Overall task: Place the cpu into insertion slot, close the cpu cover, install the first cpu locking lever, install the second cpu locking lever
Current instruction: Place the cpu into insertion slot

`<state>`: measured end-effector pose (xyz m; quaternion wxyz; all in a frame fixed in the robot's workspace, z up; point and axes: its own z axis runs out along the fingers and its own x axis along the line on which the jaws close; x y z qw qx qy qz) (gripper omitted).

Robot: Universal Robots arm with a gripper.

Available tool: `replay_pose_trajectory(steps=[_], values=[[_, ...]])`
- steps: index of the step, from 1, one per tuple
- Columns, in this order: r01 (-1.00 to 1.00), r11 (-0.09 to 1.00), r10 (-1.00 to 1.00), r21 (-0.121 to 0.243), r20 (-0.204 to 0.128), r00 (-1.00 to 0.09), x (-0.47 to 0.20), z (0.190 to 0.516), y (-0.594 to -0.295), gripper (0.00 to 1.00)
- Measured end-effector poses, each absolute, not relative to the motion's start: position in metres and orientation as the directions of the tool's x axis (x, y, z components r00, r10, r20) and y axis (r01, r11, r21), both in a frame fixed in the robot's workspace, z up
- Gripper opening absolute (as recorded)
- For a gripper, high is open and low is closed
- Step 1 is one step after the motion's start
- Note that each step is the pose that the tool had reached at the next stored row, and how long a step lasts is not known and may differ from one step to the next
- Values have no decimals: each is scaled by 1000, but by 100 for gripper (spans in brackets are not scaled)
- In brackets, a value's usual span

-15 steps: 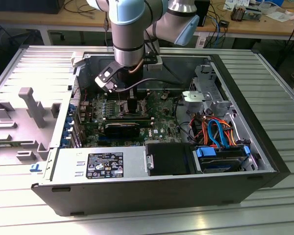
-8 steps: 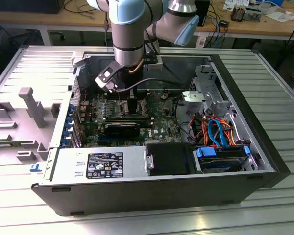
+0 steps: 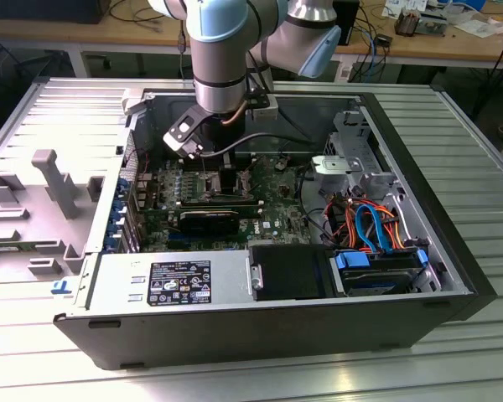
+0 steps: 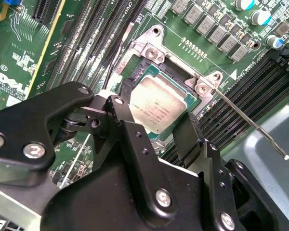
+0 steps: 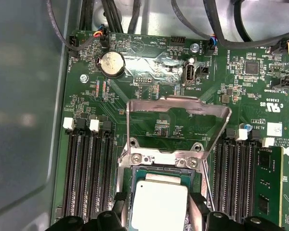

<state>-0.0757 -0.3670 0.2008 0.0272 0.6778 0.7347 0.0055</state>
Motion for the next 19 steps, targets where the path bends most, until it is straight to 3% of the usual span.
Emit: replay_pose_trajectory(steps=[16, 19], values=[[999, 2, 999, 45, -32, 0, -76, 200, -367, 62], [999, 2, 999, 45, -33, 0, -76, 201, -367, 54]])
